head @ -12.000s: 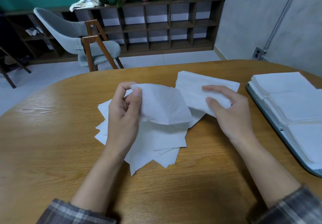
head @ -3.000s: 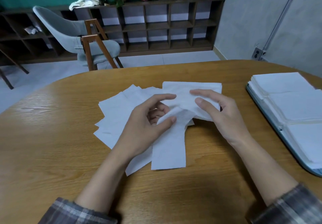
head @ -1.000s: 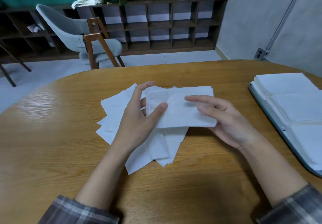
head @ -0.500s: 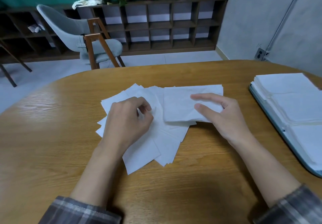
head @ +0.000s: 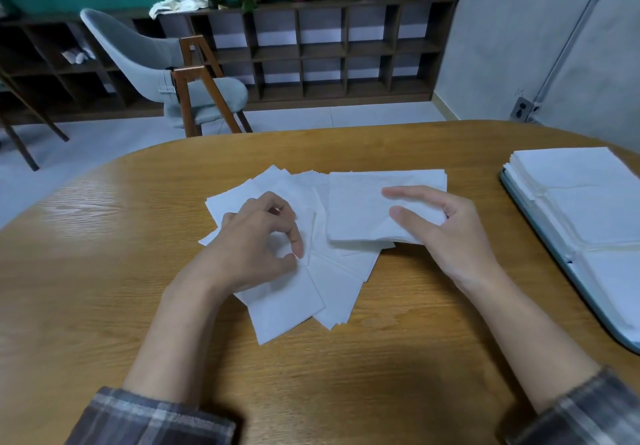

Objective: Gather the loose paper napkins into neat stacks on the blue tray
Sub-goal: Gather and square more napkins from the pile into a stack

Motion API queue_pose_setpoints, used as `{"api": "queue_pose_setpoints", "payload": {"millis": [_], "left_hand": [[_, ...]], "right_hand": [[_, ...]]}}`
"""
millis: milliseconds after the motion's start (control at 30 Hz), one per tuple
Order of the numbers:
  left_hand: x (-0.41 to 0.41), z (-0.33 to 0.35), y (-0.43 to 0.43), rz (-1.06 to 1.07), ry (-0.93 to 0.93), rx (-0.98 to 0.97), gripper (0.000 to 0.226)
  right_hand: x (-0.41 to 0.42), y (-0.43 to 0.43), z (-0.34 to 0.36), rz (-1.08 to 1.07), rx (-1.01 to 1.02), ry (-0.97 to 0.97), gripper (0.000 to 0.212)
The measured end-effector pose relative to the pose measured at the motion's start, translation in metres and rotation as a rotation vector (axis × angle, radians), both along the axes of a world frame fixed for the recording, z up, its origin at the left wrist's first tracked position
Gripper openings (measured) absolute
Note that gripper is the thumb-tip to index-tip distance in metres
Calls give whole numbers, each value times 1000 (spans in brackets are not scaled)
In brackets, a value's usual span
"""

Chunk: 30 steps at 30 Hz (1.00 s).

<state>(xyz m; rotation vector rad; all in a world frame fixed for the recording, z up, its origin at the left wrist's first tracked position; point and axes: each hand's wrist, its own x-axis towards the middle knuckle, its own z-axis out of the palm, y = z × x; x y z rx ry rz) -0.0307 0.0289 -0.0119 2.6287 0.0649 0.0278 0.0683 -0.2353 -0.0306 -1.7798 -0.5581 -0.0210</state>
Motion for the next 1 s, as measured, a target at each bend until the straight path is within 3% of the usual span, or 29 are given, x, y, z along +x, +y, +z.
{"api": "queue_pose_setpoints", "payload": {"millis": [300, 433, 500, 567, 633, 833, 1000], "left_hand": [[-3, 12, -23, -76, -339, -474, 23], [2, 8, -31, -20, -437, -620, 19], [3, 6, -34, 14, -461, -689, 19], [5, 5, -37, 38, -455, -715, 20], [7, 3, -40, 64, -438, -705, 21], [9, 0, -43, 112, -499, -804, 20], [10, -1, -45, 103, -525, -792, 21]], "right_hand": [[-4, 6, 1, 129, 24, 8, 17], [-10, 7, -1, 282, 56, 39, 45], [-13, 10, -2, 288, 118, 85, 33], [-14, 13, -2, 236, 170, 120, 18], [-14, 15, -3, 194, 160, 119, 17], [-19, 15, 7, 265, 113, 137, 46], [-21, 15, 6, 271, 77, 108, 56]]}}
